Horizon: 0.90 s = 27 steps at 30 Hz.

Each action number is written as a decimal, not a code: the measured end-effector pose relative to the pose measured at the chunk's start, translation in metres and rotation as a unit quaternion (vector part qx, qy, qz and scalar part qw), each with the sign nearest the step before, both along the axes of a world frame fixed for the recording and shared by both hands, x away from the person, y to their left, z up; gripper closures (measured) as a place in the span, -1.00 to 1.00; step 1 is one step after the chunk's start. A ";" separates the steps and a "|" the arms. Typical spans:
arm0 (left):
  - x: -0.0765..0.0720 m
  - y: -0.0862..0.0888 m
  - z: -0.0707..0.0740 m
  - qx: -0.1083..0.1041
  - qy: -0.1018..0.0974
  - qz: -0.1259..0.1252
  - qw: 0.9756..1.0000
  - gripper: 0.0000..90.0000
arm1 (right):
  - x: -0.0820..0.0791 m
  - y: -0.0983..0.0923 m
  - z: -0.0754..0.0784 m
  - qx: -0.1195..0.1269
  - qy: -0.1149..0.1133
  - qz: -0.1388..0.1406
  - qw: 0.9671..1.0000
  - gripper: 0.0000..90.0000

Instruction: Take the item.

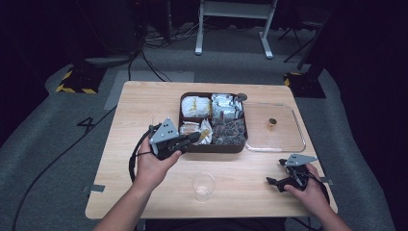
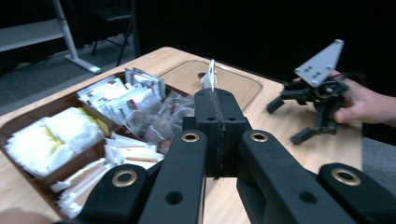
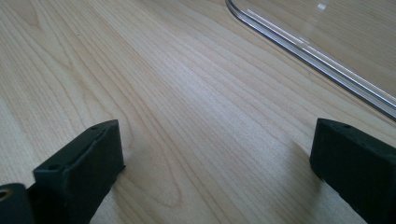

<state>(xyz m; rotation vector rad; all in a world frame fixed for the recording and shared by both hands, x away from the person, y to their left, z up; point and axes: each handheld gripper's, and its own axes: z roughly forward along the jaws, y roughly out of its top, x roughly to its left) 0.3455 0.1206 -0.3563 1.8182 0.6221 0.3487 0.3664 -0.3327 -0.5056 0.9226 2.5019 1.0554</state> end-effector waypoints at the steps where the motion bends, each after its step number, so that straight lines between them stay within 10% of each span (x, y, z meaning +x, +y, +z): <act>1: -0.004 0.000 -0.001 0.001 -0.002 -0.003 1.000 1.00 | 0.000 0.000 0.000 0.000 0.000 0.000 1.000 -0.94; 27: -0.050 -0.029 -0.036 0.024 0.016 -0.058 0.998 1.00 | 0.000 0.000 0.000 0.000 0.000 0.000 1.000 -0.94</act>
